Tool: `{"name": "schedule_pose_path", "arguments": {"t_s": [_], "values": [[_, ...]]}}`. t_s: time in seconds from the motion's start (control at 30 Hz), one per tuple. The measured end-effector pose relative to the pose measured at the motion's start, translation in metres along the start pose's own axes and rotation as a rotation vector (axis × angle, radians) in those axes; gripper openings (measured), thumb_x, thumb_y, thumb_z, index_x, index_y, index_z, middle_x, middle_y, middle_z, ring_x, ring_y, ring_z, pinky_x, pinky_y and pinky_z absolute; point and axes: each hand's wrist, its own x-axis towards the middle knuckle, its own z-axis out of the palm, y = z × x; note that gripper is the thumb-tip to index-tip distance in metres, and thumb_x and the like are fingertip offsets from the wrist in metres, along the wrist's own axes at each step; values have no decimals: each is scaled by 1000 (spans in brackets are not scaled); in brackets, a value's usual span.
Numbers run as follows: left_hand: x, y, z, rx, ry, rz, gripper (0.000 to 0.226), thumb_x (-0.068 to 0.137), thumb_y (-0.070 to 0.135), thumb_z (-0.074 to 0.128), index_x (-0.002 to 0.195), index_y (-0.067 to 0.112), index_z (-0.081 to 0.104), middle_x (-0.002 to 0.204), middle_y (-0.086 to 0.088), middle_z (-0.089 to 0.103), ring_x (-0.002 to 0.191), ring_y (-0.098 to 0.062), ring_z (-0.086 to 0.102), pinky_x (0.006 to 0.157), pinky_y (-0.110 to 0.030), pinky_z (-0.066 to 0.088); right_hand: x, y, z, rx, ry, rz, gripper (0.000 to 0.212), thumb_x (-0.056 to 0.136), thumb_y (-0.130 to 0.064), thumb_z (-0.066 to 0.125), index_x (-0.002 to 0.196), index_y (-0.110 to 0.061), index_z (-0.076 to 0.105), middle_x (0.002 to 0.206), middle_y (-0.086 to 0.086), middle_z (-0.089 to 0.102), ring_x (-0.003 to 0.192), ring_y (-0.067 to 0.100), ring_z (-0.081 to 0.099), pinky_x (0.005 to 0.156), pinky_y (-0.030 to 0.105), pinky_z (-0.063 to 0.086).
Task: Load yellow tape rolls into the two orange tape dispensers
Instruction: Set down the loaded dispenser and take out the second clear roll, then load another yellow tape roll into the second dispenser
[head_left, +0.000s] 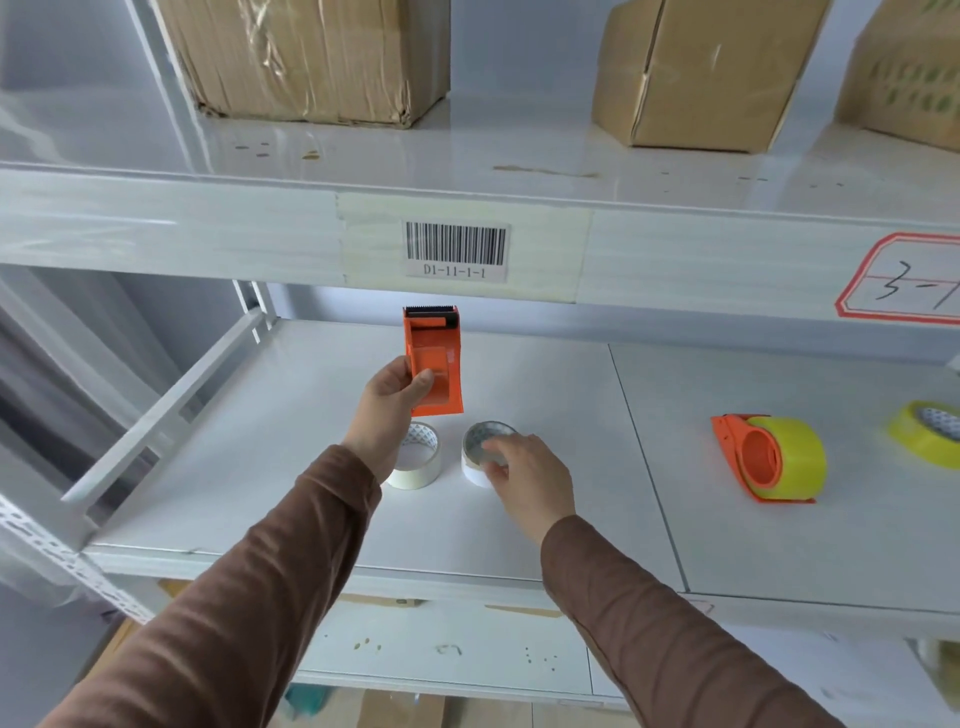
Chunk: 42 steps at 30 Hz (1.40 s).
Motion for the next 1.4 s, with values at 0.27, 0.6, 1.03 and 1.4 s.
{"name": "schedule_pose_path", "arguments": {"t_s": [0.27, 0.6, 1.03, 1.4], "values": [[-11, 2, 14, -82, -224, 23, 14, 107, 15, 52, 113, 12, 65, 118, -22, 76, 105, -27, 72, 98, -36, 53, 29, -15, -55, 1012, 82, 289, 22, 99, -30, 55, 112, -25, 71, 119, -12, 68, 110, -2, 61, 92, 26, 46], [-28, -2, 65, -183, -368, -85, 25, 104, 27, 55, 117, 9, 66, 101, -20, 76, 95, -31, 71, 97, -46, 48, 9, 9, -70, 1243, 148, 447, 28, 100, -30, 53, 116, -14, 70, 116, 6, 74, 103, 17, 72, 89, 38, 56], [-61, -21, 226, -197, -536, -137, 31, 111, 23, 41, 120, 5, 64, 97, -9, 77, 74, -15, 73, 72, -25, 58, -65, 141, -136, 1115, 291, 480, 19, 95, -25, 64, 113, -31, 68, 128, -1, 68, 112, 12, 64, 94, 28, 45], [-107, -18, 395, -204, -481, -115, 27, 110, 22, 42, 107, 1, 60, 85, -11, 68, 73, -20, 67, 76, -31, 57, -128, 294, -229, 1097, 277, 447, 31, 99, -18, 56, 130, -18, 54, 140, 3, 59, 132, 14, 54, 112, 32, 42]]}}
